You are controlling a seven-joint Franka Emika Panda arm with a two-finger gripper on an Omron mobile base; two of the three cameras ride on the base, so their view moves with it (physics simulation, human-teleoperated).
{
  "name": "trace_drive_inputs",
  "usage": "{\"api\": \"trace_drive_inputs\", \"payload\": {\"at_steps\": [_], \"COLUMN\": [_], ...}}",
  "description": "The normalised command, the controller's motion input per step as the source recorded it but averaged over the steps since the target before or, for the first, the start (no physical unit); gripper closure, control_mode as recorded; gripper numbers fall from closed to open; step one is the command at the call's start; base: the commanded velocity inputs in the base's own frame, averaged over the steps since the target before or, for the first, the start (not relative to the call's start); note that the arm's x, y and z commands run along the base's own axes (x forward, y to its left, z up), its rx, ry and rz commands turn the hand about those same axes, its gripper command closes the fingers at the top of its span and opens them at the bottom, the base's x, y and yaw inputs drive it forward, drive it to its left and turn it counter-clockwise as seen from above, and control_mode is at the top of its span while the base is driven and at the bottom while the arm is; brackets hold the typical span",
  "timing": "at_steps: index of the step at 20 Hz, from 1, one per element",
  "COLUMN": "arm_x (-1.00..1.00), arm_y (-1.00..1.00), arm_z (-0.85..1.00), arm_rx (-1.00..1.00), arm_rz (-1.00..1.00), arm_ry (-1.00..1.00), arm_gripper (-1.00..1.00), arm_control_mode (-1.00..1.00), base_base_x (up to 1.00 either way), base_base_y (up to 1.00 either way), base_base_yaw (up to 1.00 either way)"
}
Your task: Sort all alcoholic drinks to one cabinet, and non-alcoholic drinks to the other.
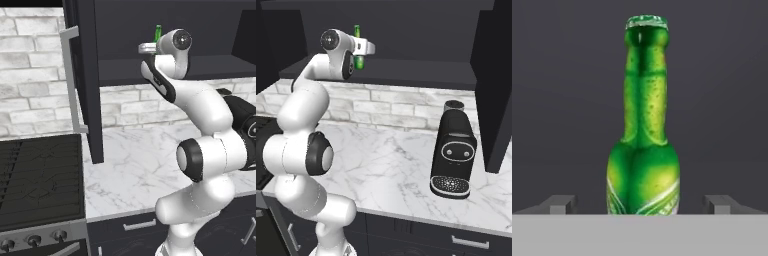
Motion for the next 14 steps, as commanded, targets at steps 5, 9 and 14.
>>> {"api": "trace_drive_inputs", "payload": {"at_steps": [5, 9, 14], "arm_x": [-0.46, -0.49, -0.51], "arm_y": [0.0, 0.0, 0.0], "arm_z": [0.0, 0.0, 0.0], "arm_rx": [0.0, 0.0, 0.0], "arm_rz": [-0.01, 0.0, 0.0], "arm_ry": [0.0, 0.0, 0.0], "arm_gripper": [-1.0, -1.0, -1.0], "arm_control_mode": [-1.0, -1.0, -1.0], "base_base_x": [0.0, 0.0, 0.0], "base_base_y": [0.0, 0.0, 0.0], "base_base_yaw": [0.0, 0.0, 0.0]}}
